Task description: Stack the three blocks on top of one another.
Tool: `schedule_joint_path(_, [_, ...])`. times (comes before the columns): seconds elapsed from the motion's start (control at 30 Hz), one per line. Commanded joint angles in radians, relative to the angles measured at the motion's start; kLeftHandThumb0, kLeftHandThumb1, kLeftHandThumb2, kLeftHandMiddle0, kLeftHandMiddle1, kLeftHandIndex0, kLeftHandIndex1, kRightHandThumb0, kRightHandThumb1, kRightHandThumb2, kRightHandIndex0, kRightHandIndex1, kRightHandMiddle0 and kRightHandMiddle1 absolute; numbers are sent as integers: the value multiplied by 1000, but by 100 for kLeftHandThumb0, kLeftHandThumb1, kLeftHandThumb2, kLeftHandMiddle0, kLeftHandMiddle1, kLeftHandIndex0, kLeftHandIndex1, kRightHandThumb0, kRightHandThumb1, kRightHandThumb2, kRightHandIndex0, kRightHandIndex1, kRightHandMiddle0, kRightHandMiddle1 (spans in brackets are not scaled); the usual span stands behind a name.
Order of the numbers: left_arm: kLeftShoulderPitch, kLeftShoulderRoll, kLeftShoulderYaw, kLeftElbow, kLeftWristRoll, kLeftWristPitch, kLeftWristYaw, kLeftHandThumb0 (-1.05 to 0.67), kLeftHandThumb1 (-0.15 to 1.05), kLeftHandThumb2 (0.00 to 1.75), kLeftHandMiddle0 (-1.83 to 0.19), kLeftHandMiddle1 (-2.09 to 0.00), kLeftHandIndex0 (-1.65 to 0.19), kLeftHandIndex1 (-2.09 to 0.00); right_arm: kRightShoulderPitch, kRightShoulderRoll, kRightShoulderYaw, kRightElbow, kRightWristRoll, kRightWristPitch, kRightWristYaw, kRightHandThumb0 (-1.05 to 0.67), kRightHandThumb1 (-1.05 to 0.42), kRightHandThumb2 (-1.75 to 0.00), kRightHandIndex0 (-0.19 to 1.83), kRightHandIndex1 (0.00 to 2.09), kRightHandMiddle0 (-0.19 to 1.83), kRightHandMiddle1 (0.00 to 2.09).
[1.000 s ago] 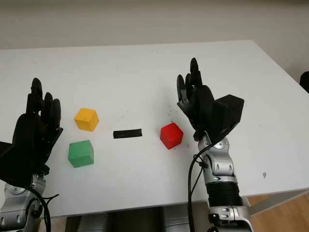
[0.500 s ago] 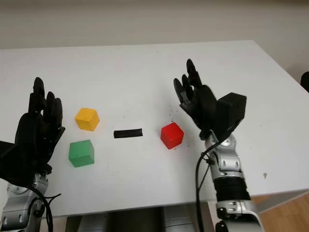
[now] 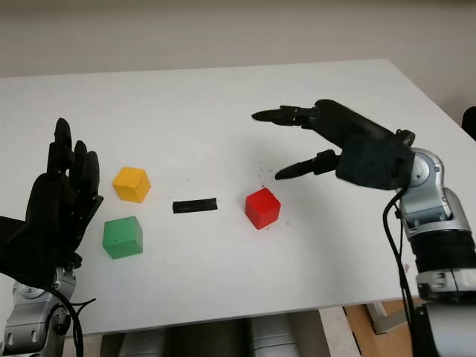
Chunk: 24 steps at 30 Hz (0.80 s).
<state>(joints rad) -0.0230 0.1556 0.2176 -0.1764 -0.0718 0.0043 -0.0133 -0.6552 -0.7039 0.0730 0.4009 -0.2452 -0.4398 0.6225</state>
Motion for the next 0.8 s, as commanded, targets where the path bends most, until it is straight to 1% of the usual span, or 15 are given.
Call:
schedule_joint_path(0.0, [8, -1, -5, -25, 4, -5, 1, -58, 105, 57, 16, -5, 16, -2, 4, -21, 28, -16, -21, -5, 20, -67, -79, -6, 41, 6, 43, 9])
schedule_joint_path(0.1, [14, -5, 0, -34, -5, 2, 1, -58, 105, 57, 16, -5, 16, -2, 5, -35, 66, -25, -74, -21, 26, -66, -80, -6, 39, 5, 42, 8])
schedule_joint_path(0.17, [20, -7, 3, -40, -11, 7, 1, -59, 105, 55, 15, -5, 16, -2, 5, -39, 97, -13, -138, -87, -16, -69, -82, -6, 39, 5, 41, 7])
schedule_joint_path(0.27, [29, -9, 3, -45, -12, 6, 2, -59, 105, 53, 15, -6, 15, -2, 12, -35, 125, 12, -204, -179, -93, -71, -81, -5, 43, 7, 45, 9])
schedule_joint_path(0.37, [37, -11, -2, -51, -2, 7, 4, -59, 105, 53, 15, -6, 16, -2, 20, -33, 143, 32, -242, -243, -153, -74, -79, -5, 46, 8, 50, 11])
schedule_joint_path(0.53, [44, -13, -7, -56, 17, 8, 10, -60, 105, 55, 15, -5, 16, -3, 34, -37, 159, 17, -265, -253, -168, -74, -78, -5, 44, 6, 50, 10])
schedule_joint_path(0.7, [44, -19, -13, -57, 11, 14, 8, -61, 105, 54, 15, -5, 16, -3, 53, -42, 172, 3, -267, -253, -157, -76, -78, -5, 42, 5, 49, 9])
schedule_joint_path(0.77, [43, -22, -18, -59, 13, 21, 11, -62, 105, 54, 15, -5, 16, -3, 61, -40, 176, 12, -278, -272, -177, -77, -78, -5, 43, 6, 51, 10])
